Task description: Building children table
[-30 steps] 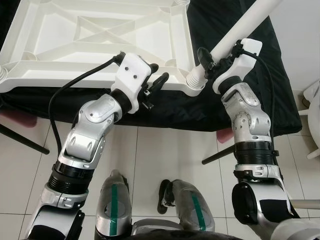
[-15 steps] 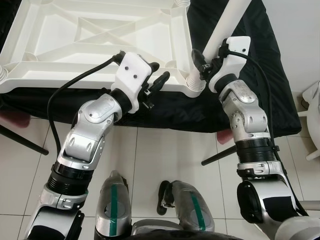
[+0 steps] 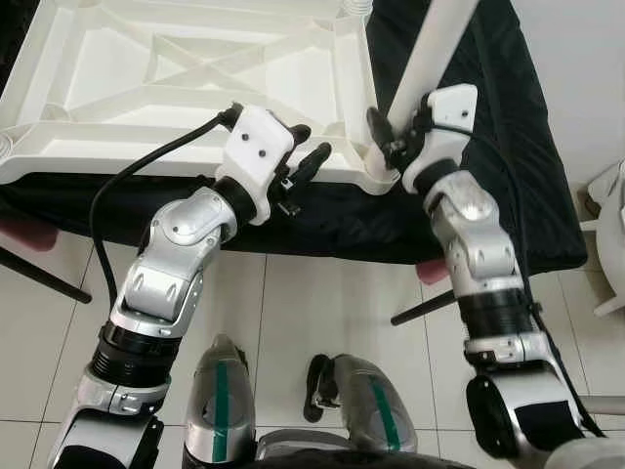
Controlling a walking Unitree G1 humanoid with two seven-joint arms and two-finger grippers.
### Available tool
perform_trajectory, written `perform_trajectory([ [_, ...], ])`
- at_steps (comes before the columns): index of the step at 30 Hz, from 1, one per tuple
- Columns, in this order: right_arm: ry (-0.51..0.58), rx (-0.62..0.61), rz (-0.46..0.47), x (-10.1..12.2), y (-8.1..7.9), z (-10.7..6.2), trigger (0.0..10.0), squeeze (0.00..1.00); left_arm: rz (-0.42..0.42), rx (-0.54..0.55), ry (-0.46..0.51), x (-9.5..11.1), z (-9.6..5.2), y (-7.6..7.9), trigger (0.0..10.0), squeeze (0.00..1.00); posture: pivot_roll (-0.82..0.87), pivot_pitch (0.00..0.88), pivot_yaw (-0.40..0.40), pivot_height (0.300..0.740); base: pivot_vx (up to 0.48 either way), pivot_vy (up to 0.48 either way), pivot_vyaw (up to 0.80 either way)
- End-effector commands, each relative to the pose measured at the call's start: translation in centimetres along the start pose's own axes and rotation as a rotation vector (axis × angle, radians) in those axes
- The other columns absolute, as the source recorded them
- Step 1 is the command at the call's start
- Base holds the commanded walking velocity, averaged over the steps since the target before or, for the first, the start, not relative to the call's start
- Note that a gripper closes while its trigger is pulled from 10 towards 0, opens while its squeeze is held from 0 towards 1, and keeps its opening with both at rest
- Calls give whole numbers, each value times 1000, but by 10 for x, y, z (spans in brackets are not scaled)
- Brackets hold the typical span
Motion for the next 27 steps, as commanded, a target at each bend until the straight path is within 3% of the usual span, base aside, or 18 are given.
perform_trajectory([
  [1,-171,-24,27,-45,4,-12,10000,0,4,0,8,4,-1,2,10000,0,98,72,-86,740,0,0,0],
  [10,-181,-54,95,-53,8,-18,10000,0,0,-6,6,4,-2,3,10000,0,95,80,-80,740,0,0,0],
  [19,-213,-122,184,-55,26,-10,10000,0,-7,-13,9,6,-2,5,10000,0,96,90,-76,740,0,0,0],
  [27,-229,-127,215,-57,28,-7,10000,0,-6,-7,11,8,-3,4,10000,0,103,94,-82,740,0,0,0],
])
Point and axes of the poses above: a point about 5 cm out from each wrist's last joint towards the gripper, its own z axis pointing out of the wrist towards the gripper, its own x axis along the axis of the wrist's last joint, y = z × x, the point moved 4 cm from there along z, pointing out of the wrist towards the gripper, and after that the axes turned 6 degrees about z, right-handed, at the moved point
